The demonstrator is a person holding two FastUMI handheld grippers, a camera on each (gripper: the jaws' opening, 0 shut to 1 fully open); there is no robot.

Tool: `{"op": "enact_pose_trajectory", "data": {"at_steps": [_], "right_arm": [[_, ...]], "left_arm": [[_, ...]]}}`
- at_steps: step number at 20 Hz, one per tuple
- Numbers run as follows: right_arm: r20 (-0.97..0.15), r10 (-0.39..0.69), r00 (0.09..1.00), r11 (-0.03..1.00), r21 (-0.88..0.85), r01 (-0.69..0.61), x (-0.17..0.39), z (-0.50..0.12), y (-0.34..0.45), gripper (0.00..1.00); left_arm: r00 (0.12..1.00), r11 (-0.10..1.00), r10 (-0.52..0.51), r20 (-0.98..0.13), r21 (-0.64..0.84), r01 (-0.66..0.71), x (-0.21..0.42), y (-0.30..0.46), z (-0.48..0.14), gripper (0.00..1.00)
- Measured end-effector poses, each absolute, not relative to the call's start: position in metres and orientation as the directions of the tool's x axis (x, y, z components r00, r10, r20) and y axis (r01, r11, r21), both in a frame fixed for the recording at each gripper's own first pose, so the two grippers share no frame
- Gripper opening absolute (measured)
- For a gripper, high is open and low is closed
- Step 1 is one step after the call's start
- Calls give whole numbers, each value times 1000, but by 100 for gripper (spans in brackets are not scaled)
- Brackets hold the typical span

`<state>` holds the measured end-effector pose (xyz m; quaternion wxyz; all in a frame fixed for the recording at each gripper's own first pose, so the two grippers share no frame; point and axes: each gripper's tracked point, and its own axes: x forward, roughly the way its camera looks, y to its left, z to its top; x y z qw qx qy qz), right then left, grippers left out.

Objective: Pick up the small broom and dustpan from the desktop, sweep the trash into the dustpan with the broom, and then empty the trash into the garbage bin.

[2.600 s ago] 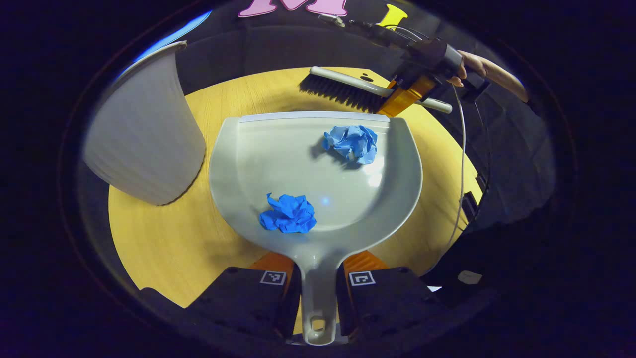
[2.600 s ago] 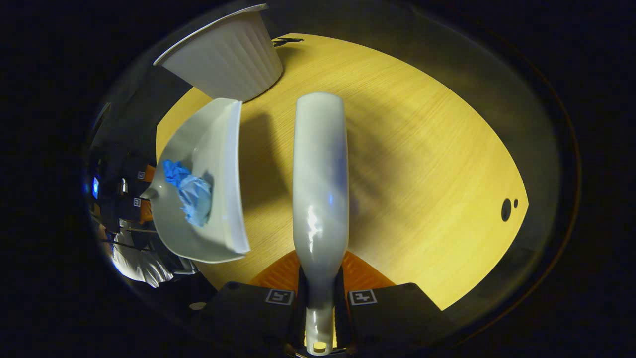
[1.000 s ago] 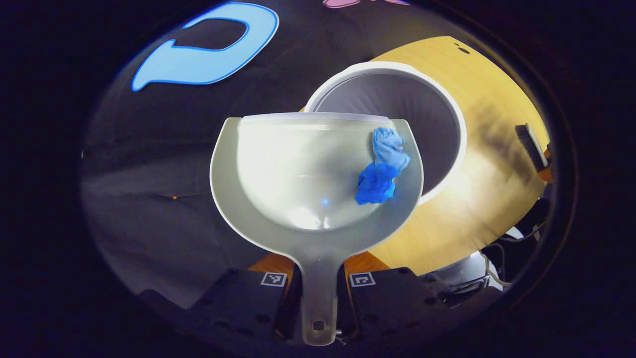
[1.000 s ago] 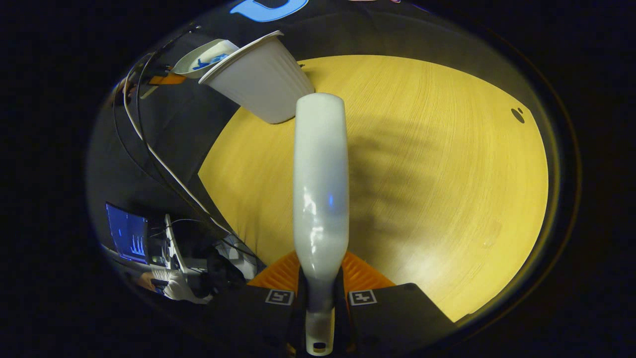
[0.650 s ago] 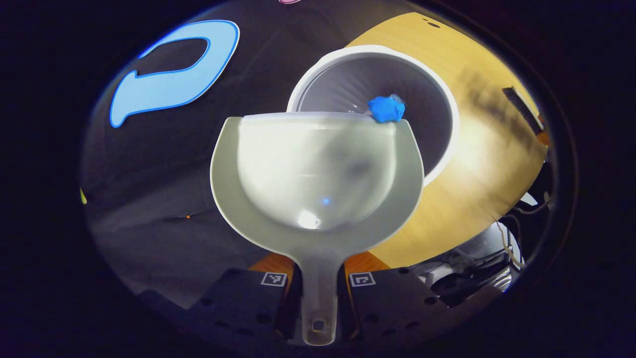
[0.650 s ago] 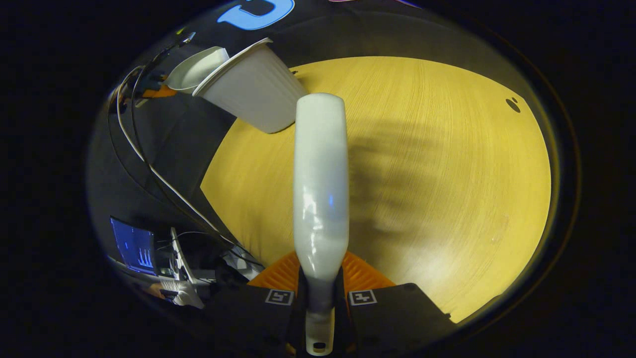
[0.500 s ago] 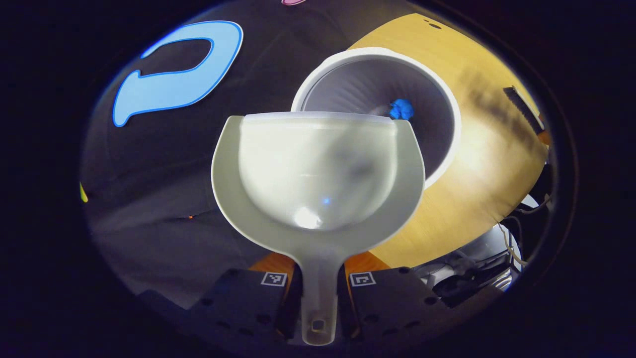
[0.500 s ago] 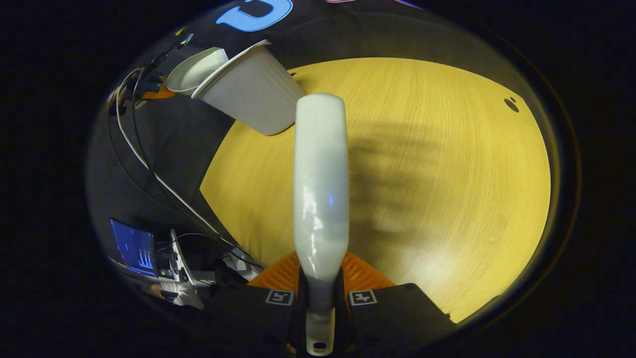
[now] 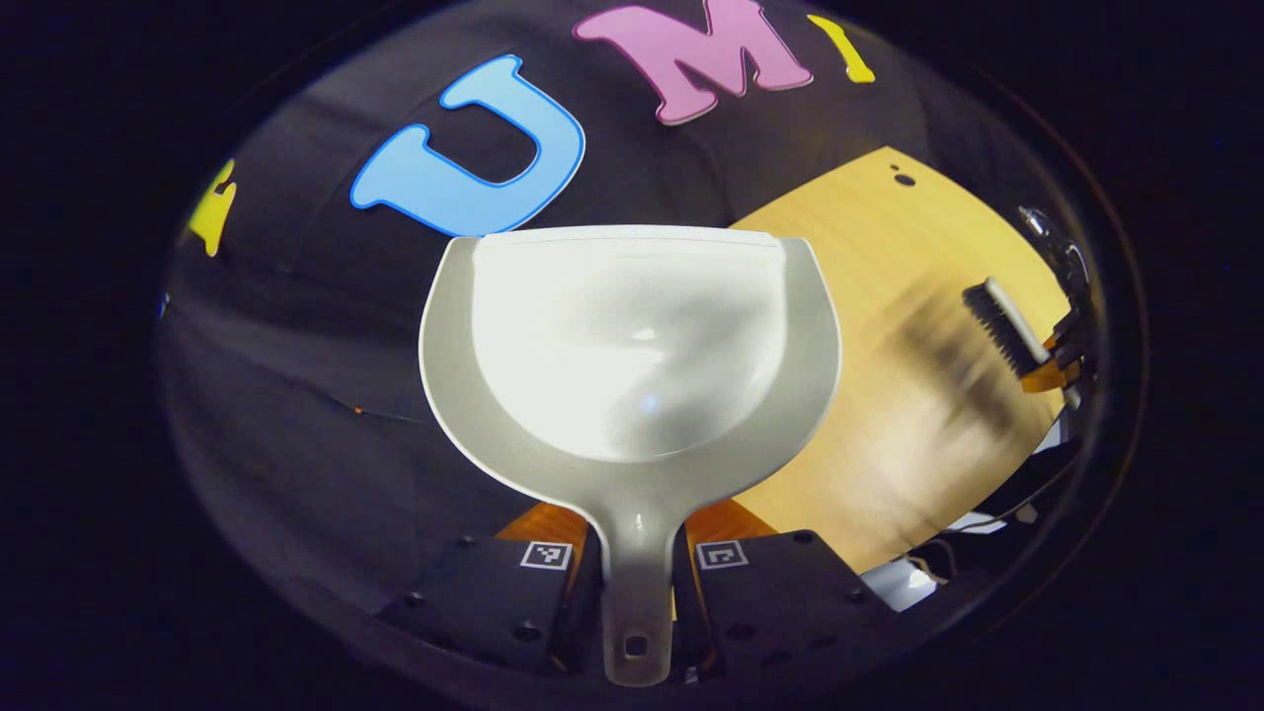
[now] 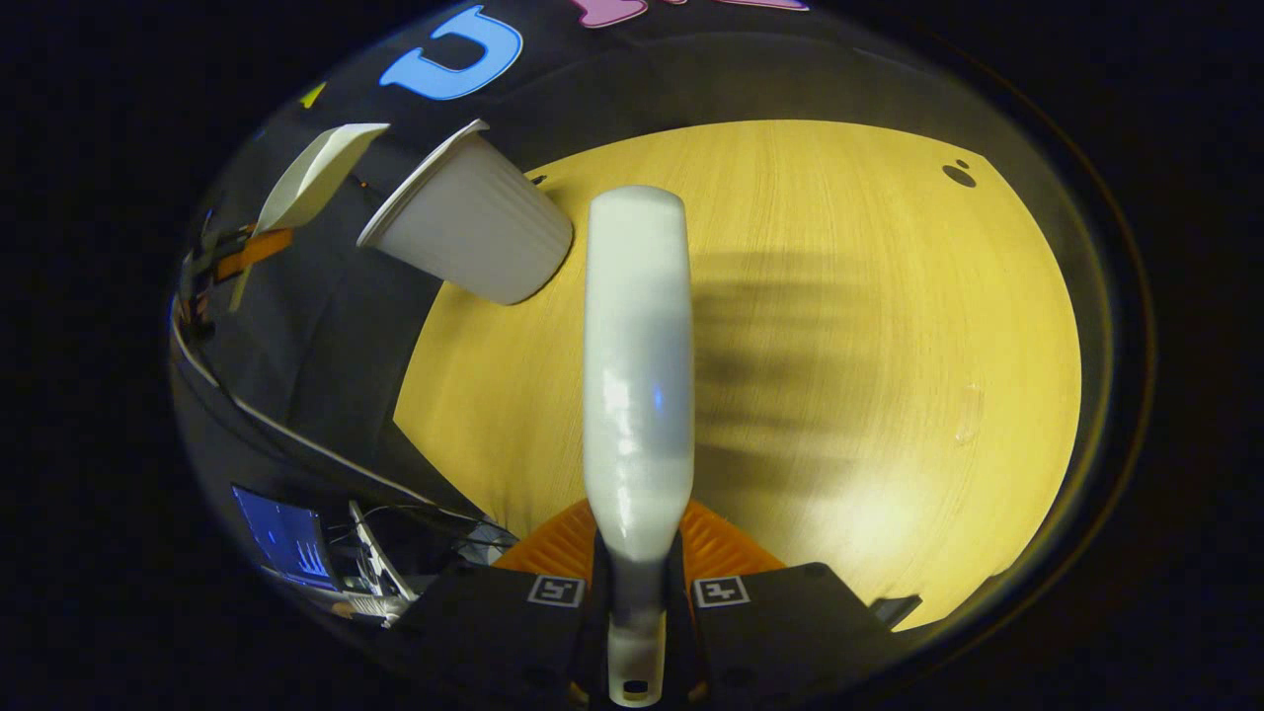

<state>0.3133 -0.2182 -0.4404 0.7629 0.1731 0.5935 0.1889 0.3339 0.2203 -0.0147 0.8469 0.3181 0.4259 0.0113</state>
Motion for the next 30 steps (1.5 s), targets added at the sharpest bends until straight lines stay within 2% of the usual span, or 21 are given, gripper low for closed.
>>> {"op": "enact_pose_trajectory", "data": {"at_steps": [1,2,3,4,7,9,14,15,16,18,21,24,25,26,30], "right_arm": [[-844,483,231,874,479,-79,313,-438,-223,26],[-850,470,238,882,466,-75,311,-437,-228,31],[-856,455,244,889,452,-71,310,-437,-235,31],[-861,442,251,896,440,-66,309,-436,-240,26],[-873,385,300,920,390,-44,309,-436,-256,25],[-881,350,319,931,365,-13,305,-435,-266,25],[-913,294,282,953,304,-8,287,-456,-280,26],[-919,285,274,956,294,-7,285,-462,-281,21],[-924,279,261,958,288,-5,284,-468,-278,21],[-934,276,228,959,282,-8,279,-483,-273,25],[-943,262,204,965,259,-44,280,-501,-265,26],[-961,230,153,973,228,-31,288,-516,-252,26],[-966,222,133,975,221,-20,292,-521,-248,22],[-973,199,117,980,198,-18,296,-529,-249,26],[-986,152,66,988,153,10,298,-547,-245,26]], "left_arm": [[664,816,237,-709,516,260,332,214,-14,29],[688,830,194,-699,491,265,335,216,-19,29],[704,843,153,-693,464,274,338,219,-27,29],[712,861,107,-694,423,283,339,217,-34,29],[697,938,-66,-714,193,287,336,207,-56,29],[670,955,-133,-730,87,284,331,203,-78,30],[599,972,-111,-793,40,232,317,212,-127,29],[578,976,-100,-810,34,215,316,207,-139,29],[558,981,-91,-825,22,193,317,205,-153,30],[506,991,-62,-860,8,135,316,197,-178,30],[439,995,7,-899,50,86,310,196,-205,30],[377,999,12,-926,28,38,303,196,-211,30],[364,999,10,-931,20,26,301,194,-208,30],[358,1000,7,-934,15,20,299,192,-204,31],[327,999,32,-945,41,19,297,193,-196,29]]}}
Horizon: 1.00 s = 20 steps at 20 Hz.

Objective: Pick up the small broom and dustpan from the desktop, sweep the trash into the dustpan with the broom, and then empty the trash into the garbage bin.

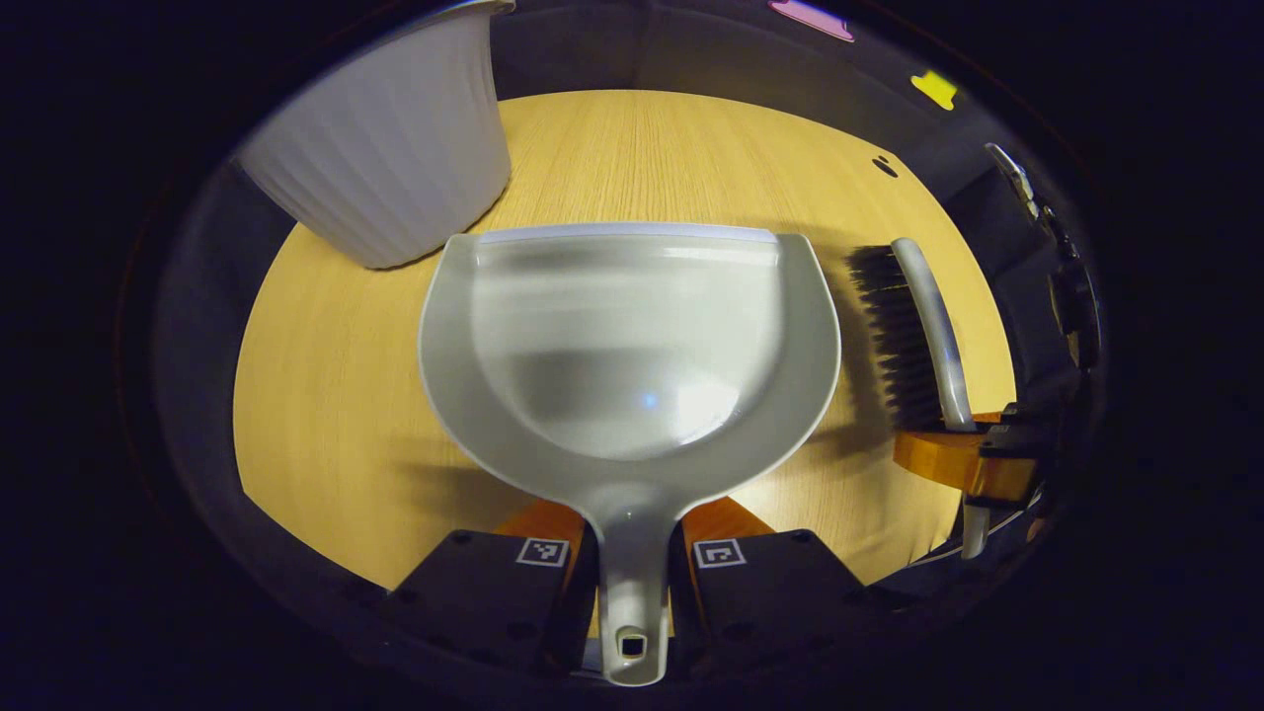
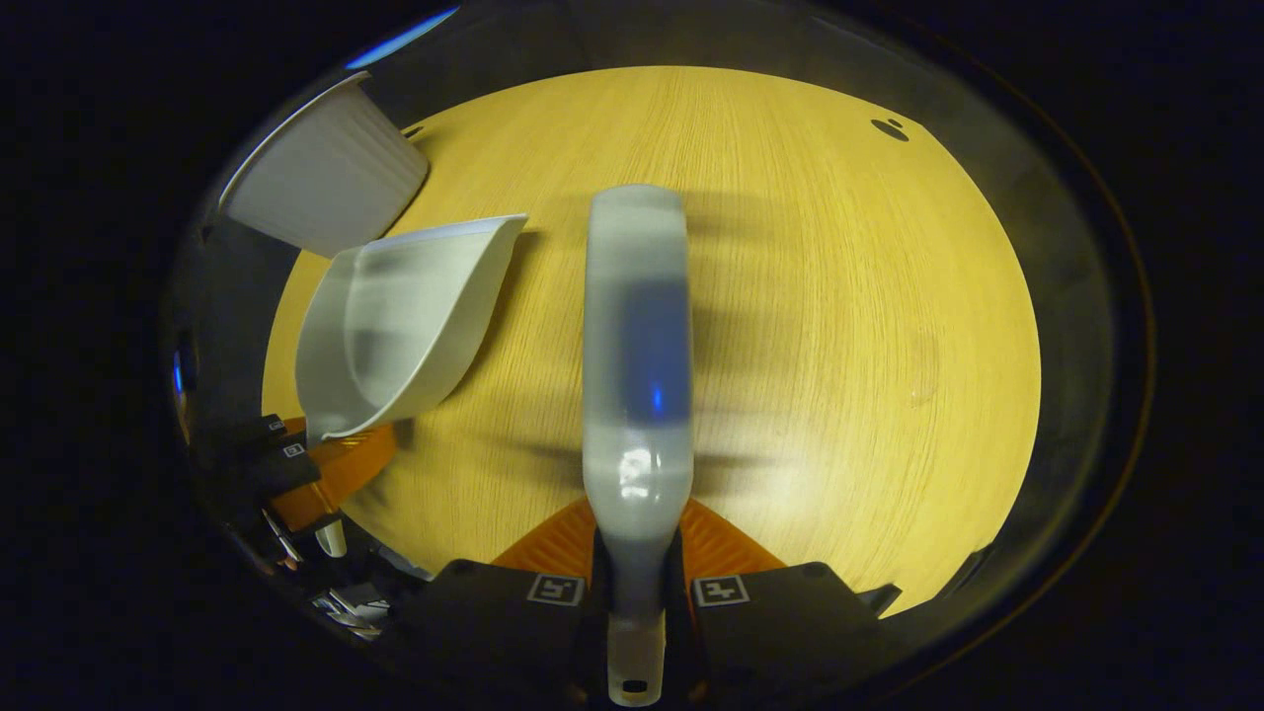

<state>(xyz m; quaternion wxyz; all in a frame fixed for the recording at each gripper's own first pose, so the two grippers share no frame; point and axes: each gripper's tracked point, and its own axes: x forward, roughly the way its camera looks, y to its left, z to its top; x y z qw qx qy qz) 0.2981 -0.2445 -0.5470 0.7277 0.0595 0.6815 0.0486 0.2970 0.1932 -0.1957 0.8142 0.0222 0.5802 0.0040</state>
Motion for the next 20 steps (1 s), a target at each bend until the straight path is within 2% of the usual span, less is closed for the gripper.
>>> {"op": "enact_pose_trajectory", "data": {"at_steps": [1,2,3,9,10,11,12,13,14,17,18,19,20], "right_arm": [[-987,155,46,988,156,14,297,-551,-242,26],[-987,156,26,988,156,17,298,-554,-243,22],[-987,162,9,987,162,21,298,-556,-241,26],[-983,182,-40,983,180,43,311,-563,-237,26],[-982,182,-45,983,179,45,311,-563,-236,22],[-981,185,-56,982,182,53,311,-564,-235,27],[-979,192,-69,980,188,65,309,-565,-234,27],[-976,204,-71,977,199,72,309,-564,-232,29],[-977,201,-65,978,197,68,310,-565,-234,26],[-974,225,-28,972,223,68,313,-554,-234,31],[-972,235,-14,970,233,72,315,-549,-234,34],[-971,239,3,969,239,69,316,-542,-237,46],[-972,235,19,970,235,62,318,-537,-241,56]], "left_arm": [[315,999,38,-948,44,14,298,192,-195,31],[298,999,41,-954,46,10,298,191,-194,31],[283,999,39,-958,43,9,297,189,-189,31],[243,999,37,-969,41,8,299,189,-184,30],[236,999,39,-971,42,7,299,189,-185,31],[223,999,42,-974,45,8,297,189,-184,30],[218,999,46,-975,49,11,299,190,-184,30],[205,998,48,-978,53,17,297,190,-184,31],[203,998,49,-978,55,25,298,190,-184,31],[215,999,16,-976,23,31,297,185,-180,33],[222,999,18,-975,27,36,296,184,-177,39],[231,998,28,-973,38,41,296,184,-171,70],[240,998,38,-970,49,43,295,185,-165,76]]}}
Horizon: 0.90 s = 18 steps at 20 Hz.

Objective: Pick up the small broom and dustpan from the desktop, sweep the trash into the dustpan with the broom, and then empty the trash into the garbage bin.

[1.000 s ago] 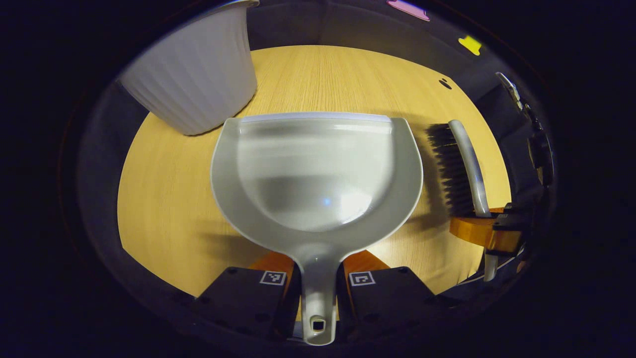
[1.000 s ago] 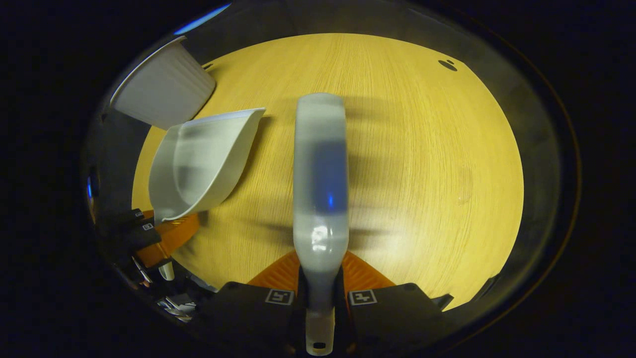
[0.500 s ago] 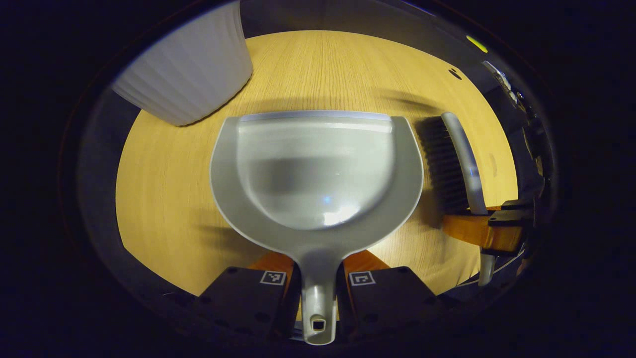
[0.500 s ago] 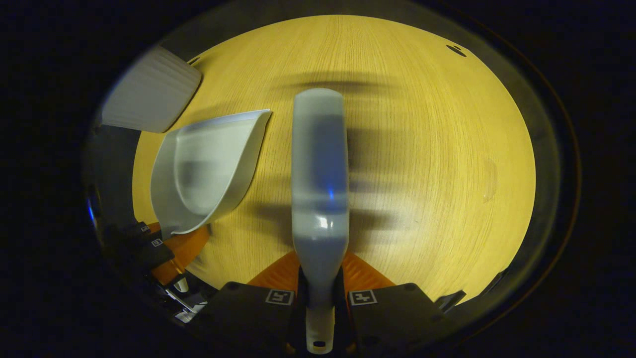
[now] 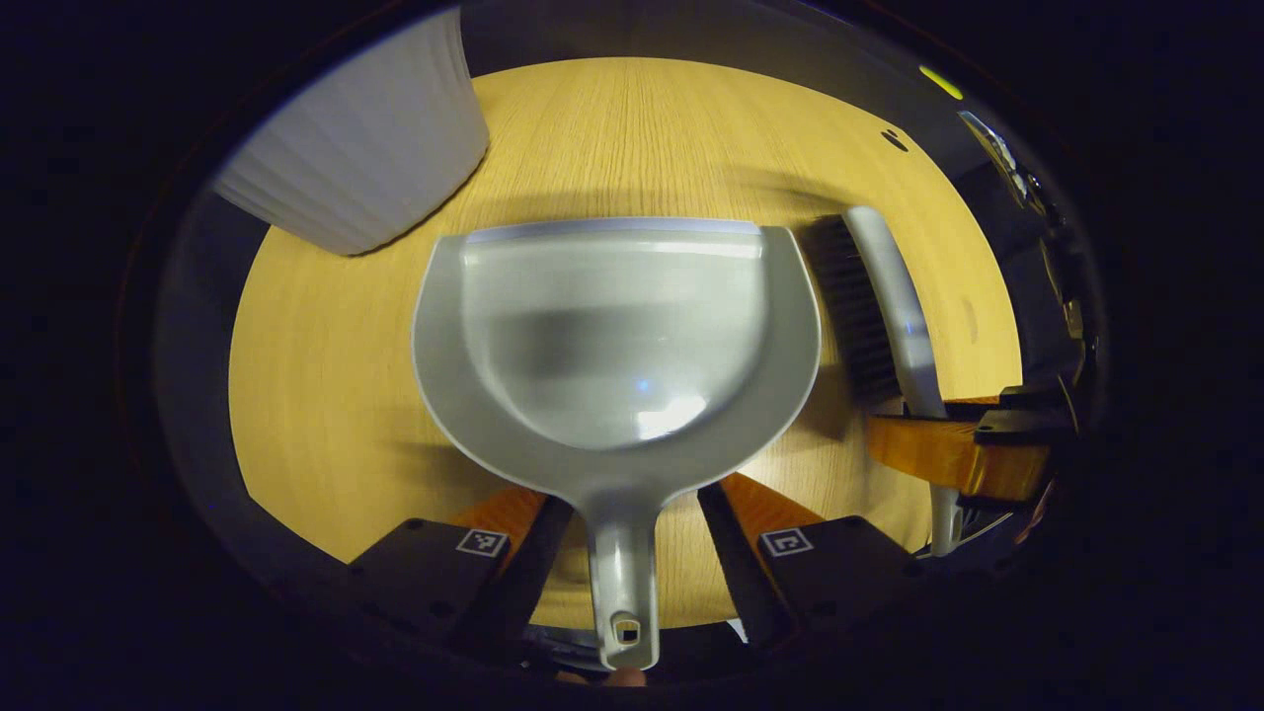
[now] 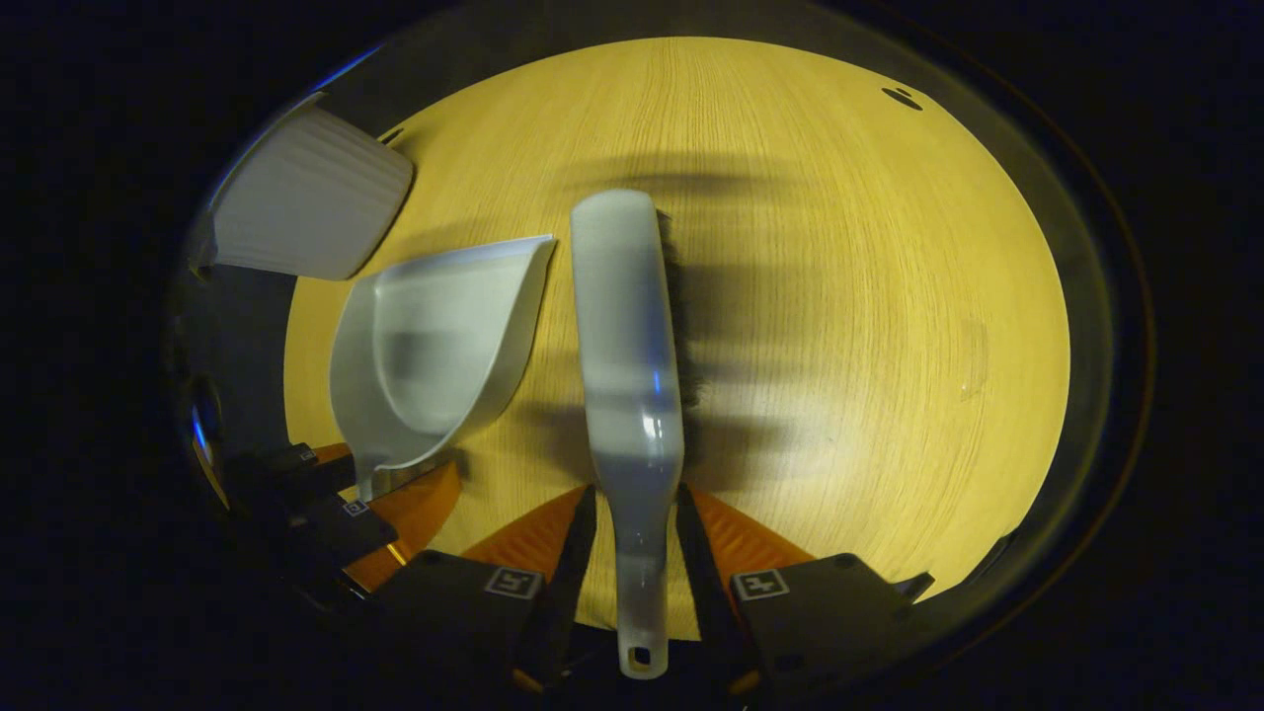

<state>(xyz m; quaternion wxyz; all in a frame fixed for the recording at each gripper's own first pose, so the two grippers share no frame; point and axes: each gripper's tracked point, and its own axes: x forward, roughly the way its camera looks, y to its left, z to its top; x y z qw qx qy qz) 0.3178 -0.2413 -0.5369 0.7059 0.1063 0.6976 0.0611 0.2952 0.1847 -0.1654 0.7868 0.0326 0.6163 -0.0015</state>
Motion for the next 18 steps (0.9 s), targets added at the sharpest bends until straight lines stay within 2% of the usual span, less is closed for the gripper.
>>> {"op": "enact_pose_trajectory", "data": {"at_steps": [1,2,4,6,9,11,12,14,18], "right_arm": [[-974,224,35,973,226,51,320,-533,-242,60],[-974,218,54,974,220,46,322,-527,-245,72],[-968,230,97,971,236,50,326,-508,-244,88],[-958,240,159,967,250,47,329,-482,-248,94],[-928,239,285,966,257,28,325,-433,-259,93],[-889,231,395,964,265,32,323,-394,-267,92],[-862,229,452,962,273,33,323,-374,-270,96],[-792,204,575,961,275,39,327,-338,-276,96],[-638,146,756,987,150,-64,333,-273,-278,95]], "left_arm": [[248,998,43,-968,55,44,295,185,-159,76],[254,997,46,-966,58,43,293,185,-153,77],[279,998,36,-960,51,47,288,184,-138,77],[300,999,9,-954,22,42,275,180,-119,78],[384,999,-27,-923,-18,27,256,179,-79,78],[487,999,-37,-873,-21,40,247,179,-42,78],[557,998,-46,-829,-14,60,245,178,-22,78],[704,994,-97,-704,-30,107,242,165,18,77],[913,988,-130,-388,22,150,243,163,90,77]]}}
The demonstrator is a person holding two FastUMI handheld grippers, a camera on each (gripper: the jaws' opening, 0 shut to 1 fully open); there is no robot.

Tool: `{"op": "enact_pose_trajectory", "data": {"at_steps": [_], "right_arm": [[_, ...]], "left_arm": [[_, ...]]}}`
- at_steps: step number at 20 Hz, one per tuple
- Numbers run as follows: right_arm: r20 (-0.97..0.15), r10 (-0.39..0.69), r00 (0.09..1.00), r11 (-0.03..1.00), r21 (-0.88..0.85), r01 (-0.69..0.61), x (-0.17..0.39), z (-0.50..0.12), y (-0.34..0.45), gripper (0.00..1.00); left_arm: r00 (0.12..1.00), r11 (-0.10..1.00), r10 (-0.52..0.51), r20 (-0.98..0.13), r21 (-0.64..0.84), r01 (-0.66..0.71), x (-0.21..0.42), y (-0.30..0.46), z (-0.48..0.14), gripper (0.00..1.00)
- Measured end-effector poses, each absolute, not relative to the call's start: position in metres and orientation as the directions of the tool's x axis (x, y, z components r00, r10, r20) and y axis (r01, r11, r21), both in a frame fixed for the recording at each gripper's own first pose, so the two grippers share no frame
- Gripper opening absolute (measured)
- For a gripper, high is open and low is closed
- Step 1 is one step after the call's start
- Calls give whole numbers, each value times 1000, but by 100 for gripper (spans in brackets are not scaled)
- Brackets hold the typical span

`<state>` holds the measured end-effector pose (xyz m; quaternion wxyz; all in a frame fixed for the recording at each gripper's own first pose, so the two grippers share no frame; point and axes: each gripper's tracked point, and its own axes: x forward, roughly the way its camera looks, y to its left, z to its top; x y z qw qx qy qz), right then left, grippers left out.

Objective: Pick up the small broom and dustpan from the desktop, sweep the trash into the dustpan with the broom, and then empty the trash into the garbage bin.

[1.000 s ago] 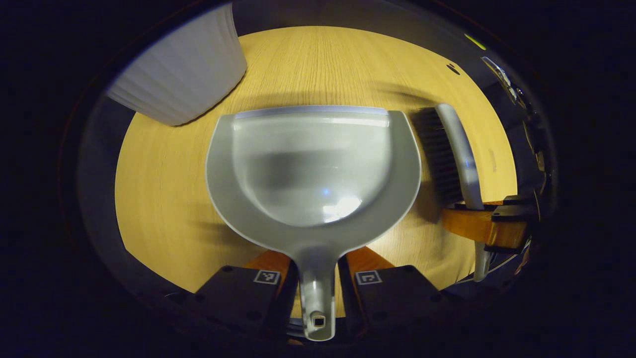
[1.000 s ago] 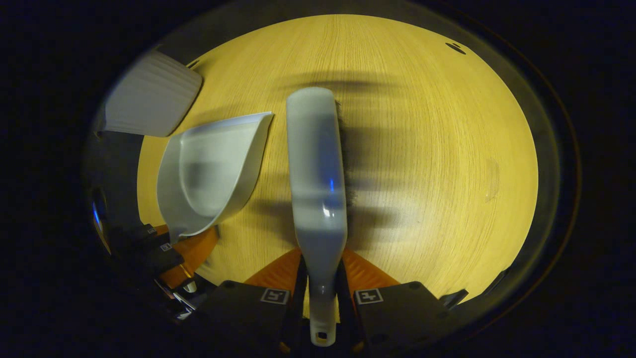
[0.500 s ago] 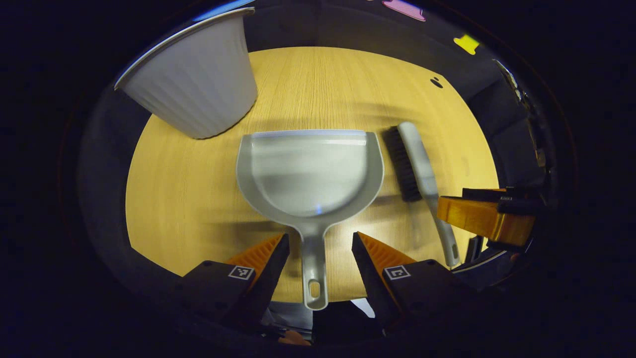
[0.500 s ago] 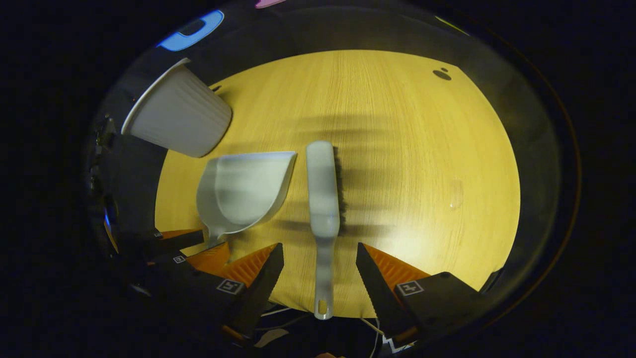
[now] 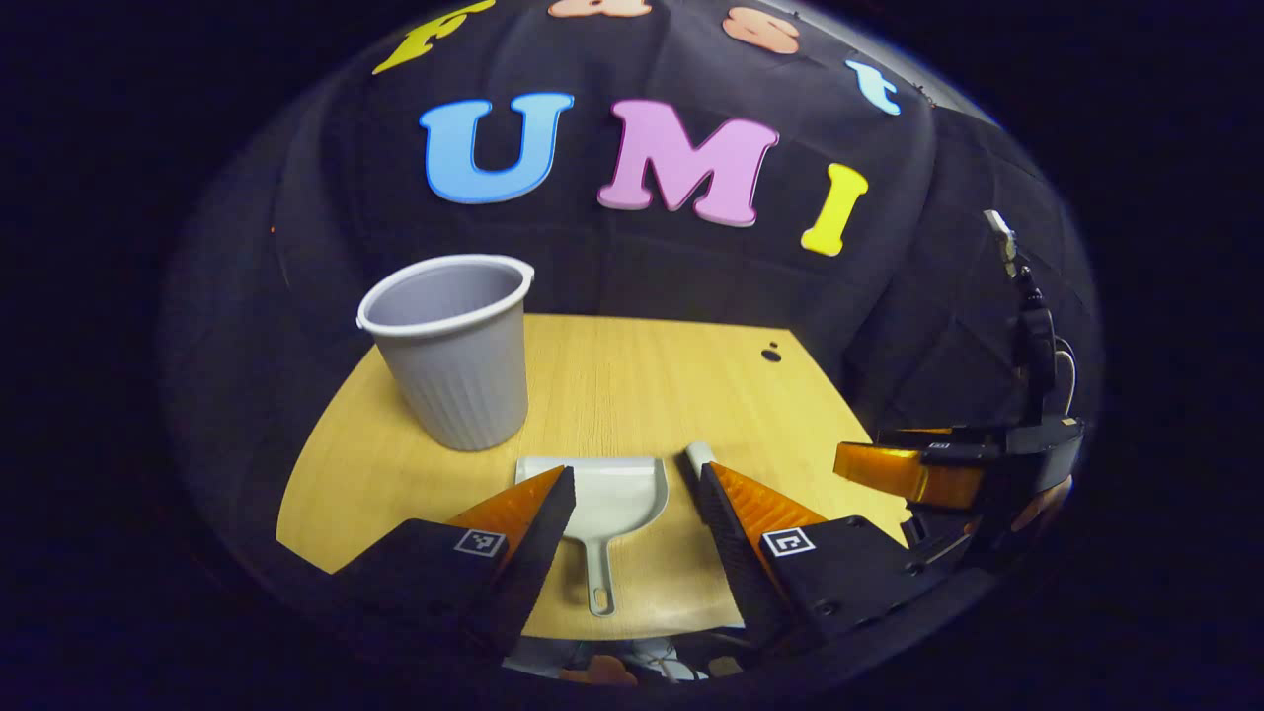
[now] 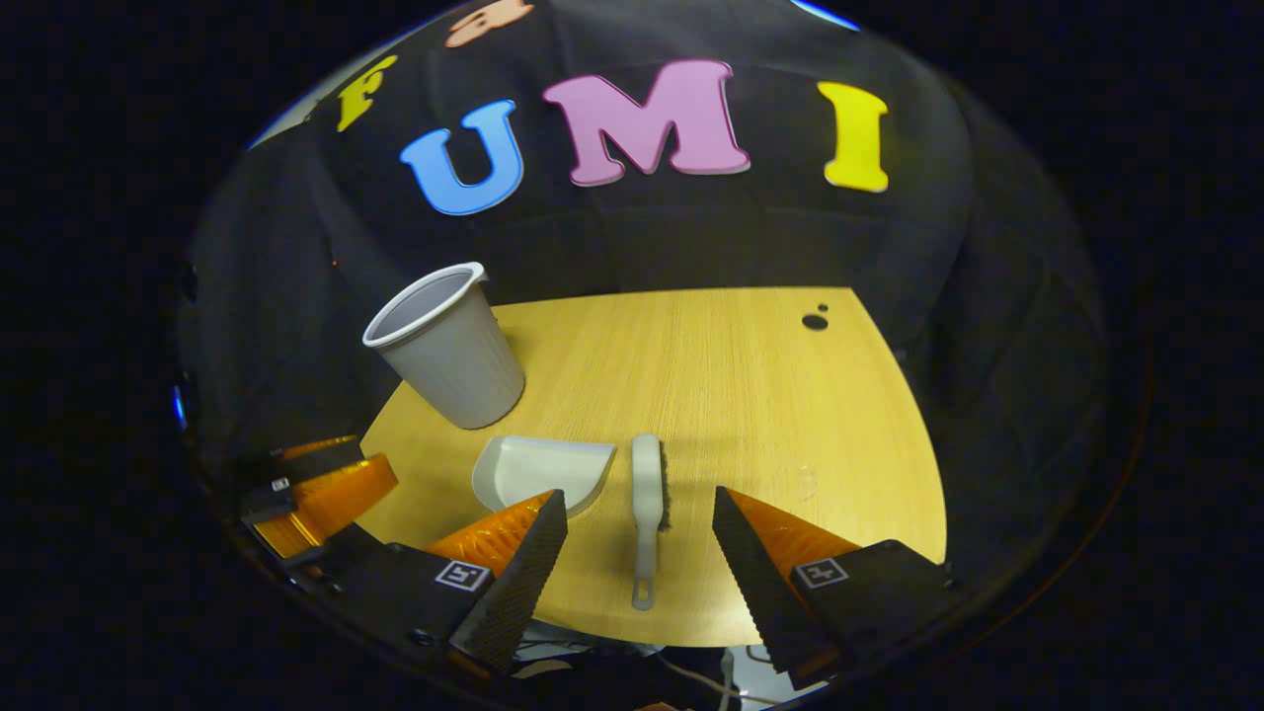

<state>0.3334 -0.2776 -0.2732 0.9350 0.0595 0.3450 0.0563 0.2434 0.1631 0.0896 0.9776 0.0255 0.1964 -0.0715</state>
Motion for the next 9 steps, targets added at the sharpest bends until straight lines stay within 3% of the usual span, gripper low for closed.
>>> {"op": "enact_pose_trajectory", "data": {"at_steps": [2,5,9], "right_arm": [[-479,132,868,990,110,-90,347,-227,-270,96],[-261,138,955,986,126,-108,362,-170,-252,95],[-166,181,969,980,114,-163,360,-141,-240,95]], "left_arm": [[959,987,-124,-253,65,145,240,167,113,77],[973,988,-141,-185,35,150,226,169,113,77],[993,995,-98,-67,31,100,213,178,127,77]]}}
